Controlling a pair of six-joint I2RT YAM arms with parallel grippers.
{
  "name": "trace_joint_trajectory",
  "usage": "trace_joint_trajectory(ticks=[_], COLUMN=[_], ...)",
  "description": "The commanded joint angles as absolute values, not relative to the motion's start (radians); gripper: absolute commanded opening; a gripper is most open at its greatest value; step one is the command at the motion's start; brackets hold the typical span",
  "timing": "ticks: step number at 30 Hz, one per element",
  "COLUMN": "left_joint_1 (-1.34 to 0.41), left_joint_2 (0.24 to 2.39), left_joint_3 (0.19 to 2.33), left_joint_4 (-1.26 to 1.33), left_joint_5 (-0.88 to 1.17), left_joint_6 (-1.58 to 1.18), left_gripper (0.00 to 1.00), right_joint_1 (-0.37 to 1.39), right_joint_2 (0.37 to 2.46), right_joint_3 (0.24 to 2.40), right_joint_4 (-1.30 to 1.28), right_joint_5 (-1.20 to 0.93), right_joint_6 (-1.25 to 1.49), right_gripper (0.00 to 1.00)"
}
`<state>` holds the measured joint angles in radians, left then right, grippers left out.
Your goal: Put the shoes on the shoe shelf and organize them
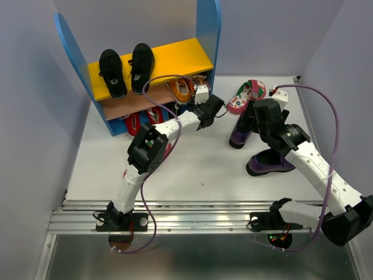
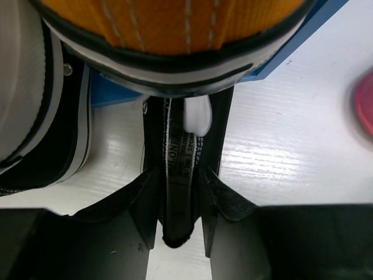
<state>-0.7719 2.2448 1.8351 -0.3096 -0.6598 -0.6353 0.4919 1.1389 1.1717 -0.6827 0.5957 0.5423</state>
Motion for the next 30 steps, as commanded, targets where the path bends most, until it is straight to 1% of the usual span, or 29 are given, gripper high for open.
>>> trace_joint_trajectory(ticks=[1,4,10,12,13,15,16,18,24,27,30], left_joint_1=[-0.765,-0.782,-0.813,-0.824,-0.827,-0.828,-0.828,-0.828,-0.828,-0.827,-0.825], left_joint_2=[2.154,2.115,2.051,2.036,2.036,2.042,2.045,2.054,2.077,2.095,2.115], left_joint_3=[1.795,1.737,1.642,1.620,1.609,1.611,1.617,1.621,1.623,1.620,1.632], left_joint_4=[-0.232,-0.210,-0.195,-0.173,-0.167,-0.166,-0.164,-0.161,-0.153,-0.153,-0.156], left_joint_5=[-0.663,-0.678,-0.722,-0.735,-0.738,-0.732,-0.732,-0.729,-0.713,-0.710,-0.715], left_joint_6=[-0.612,-0.606,-0.617,-0.614,-0.612,-0.609,-0.606,-0.598,-0.601,-0.609,-0.609], left_gripper=[0.43,0.46,0.48,0.55,0.65,0.74,0.78,0.80,0.78,0.75,0.67], right_joint_1=[0.488,0.488,0.488,0.488,0.488,0.488,0.488,0.488,0.488,0.488,0.488], right_joint_2=[1.111,1.115,1.132,1.135,1.135,1.140,1.140,1.144,1.137,1.134,1.129], right_joint_3=[1.210,1.210,1.213,1.212,1.213,1.213,1.215,1.218,1.213,1.209,1.206], right_joint_4=[-0.681,-0.680,-0.680,-0.680,-0.677,-0.673,-0.673,-0.673,-0.673,-0.673,-0.673], right_joint_5=[0.620,0.612,0.595,0.594,0.592,0.588,0.586,0.586,0.586,0.586,0.583], right_joint_6=[0.555,0.563,0.568,0.566,0.568,0.569,0.569,0.568,0.566,0.569,0.569], right_gripper=[1.00,1.00,1.00,1.00,1.00,1.00,1.00,1.00,1.00,1.00,1.00])
